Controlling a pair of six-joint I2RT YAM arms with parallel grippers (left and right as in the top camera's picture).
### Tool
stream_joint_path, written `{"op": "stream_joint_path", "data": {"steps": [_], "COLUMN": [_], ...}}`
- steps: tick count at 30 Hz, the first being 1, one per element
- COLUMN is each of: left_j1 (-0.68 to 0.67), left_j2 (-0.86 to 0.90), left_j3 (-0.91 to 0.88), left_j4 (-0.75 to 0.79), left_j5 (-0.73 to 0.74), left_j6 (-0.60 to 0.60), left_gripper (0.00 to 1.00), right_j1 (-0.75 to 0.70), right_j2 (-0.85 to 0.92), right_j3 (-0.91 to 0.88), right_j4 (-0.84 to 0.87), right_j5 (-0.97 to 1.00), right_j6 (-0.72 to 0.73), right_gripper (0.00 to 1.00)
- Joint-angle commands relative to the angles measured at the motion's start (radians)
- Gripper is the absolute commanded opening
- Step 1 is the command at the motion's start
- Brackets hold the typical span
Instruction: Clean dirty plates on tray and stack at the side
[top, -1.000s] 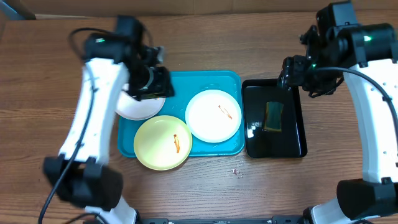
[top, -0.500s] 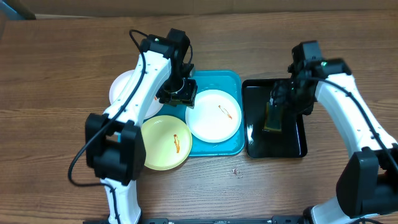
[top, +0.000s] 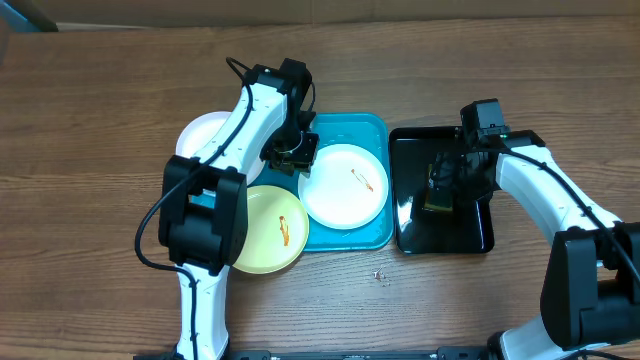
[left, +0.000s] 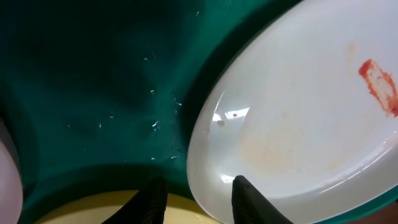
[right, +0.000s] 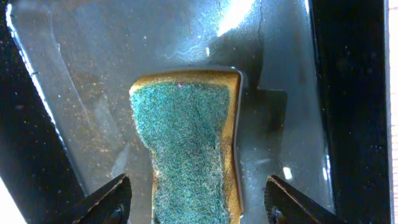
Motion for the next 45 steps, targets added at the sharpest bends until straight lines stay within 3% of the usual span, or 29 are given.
{"op": "stream_joint_path", "data": {"steps": [1, 5, 15, 25, 26, 27, 28, 29, 31, 39, 45], "left_j1": [-0.008, -0.008, -0.016, -0.012, -0.012, -0.012, -0.012, -0.012, -0.012, -0.015, -0.024], "left_j2": [0.034, 0.053, 0.053, 0.053, 0.053, 0.053, 0.053, 0.053, 0.052, 0.053, 0.053], "left_j3": [-0.002, -0.002, -0.003, -0.003, -0.003, -0.003, -0.002, 0.003, 0.017, 0.079, 0.07], "left_j4": [0.007, 0.036, 0.101, 0.276, 0.292, 0.301, 0.306, 0.304, 0.283, -0.027, -0.045], "left_j5": [-0.016, -0.045, -0.061, -0.077, -0.089, -0.097, -0.104, -0.112, -0.114, -0.021, -0.032], "left_j6": [-0.015, -0.015, -0.014, 0.006, 0.006, 0.009, 0.017, 0.023, 0.024, -0.075, -0.086], "left_gripper": [0.38, 0.35, 0.1, 0.04, 0.04, 0.14, 0.31, 0.42, 0.5, 0.48, 0.43], "right_j1": [-0.001, -0.001, -0.001, -0.001, -0.001, -0.001, -0.001, -0.001, -0.001, -0.001, -0.001], "right_j2": [-0.002, -0.002, -0.002, -0.002, -0.002, -0.002, -0.002, -0.002, -0.002, -0.002, -0.002], "right_j3": [-0.005, -0.005, -0.005, -0.005, -0.005, -0.005, -0.005, -0.005, -0.005, -0.005, -0.005], "right_j4": [-0.003, -0.006, -0.031, -0.058, -0.06, -0.062, -0.062, -0.057, -0.043, -0.026, -0.034], "right_j5": [0.01, 0.01, 0.01, 0.008, 0.008, 0.008, 0.008, 0.011, 0.011, 0.011, 0.011], "right_j6": [0.005, 0.005, 0.005, 0.005, 0.005, 0.005, 0.005, 0.004, -0.003, -0.003, -0.003], "right_gripper": [0.7, 0.7, 0.7, 0.7, 0.7, 0.7, 0.7, 0.7, 0.7, 0.7, 0.7]}}
